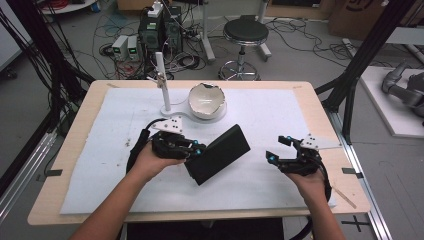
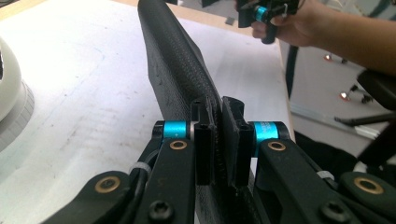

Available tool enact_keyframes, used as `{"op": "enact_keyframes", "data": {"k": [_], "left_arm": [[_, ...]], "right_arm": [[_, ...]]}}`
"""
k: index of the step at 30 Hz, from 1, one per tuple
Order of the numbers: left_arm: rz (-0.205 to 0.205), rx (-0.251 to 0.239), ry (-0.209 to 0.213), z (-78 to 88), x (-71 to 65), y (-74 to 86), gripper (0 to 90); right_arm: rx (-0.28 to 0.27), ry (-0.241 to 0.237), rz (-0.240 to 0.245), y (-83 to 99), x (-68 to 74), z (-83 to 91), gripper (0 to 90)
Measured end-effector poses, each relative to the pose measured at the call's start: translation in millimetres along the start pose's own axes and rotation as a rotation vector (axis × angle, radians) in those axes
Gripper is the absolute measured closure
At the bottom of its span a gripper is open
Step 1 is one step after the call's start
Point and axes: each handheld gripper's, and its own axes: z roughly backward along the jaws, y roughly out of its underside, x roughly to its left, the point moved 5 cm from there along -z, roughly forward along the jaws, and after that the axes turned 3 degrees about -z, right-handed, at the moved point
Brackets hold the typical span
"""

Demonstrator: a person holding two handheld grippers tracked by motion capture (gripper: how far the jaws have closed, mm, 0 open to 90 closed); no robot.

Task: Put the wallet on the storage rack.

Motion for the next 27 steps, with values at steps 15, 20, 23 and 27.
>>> {"op": "enact_keyframes", "data": {"k": [15,20,23,27], "left_arm": [[-0.094,-0.048,0.166,7.5,-34.5,-13.2,83.4],[-0.188,-0.041,0.213,4.7,-40.0,-13.0,83.3],[-0.237,-0.028,0.229,2.7,-40.9,-10.6,83.3],[-0.195,-0.04,0.191,0.6,-27.7,-1.5,83.1]], "right_arm": [[0.006,-0.36,0.047,-13.9,45.3,-28.9,17.2],[0.018,-0.468,0.043,-13.8,52.3,-30.9,17.2],[0.08,-0.525,0.07,-9.4,61.5,-36.3,18.4],[0.134,-0.552,0.106,-6.2,67.4,-37.7,63.7]]}}
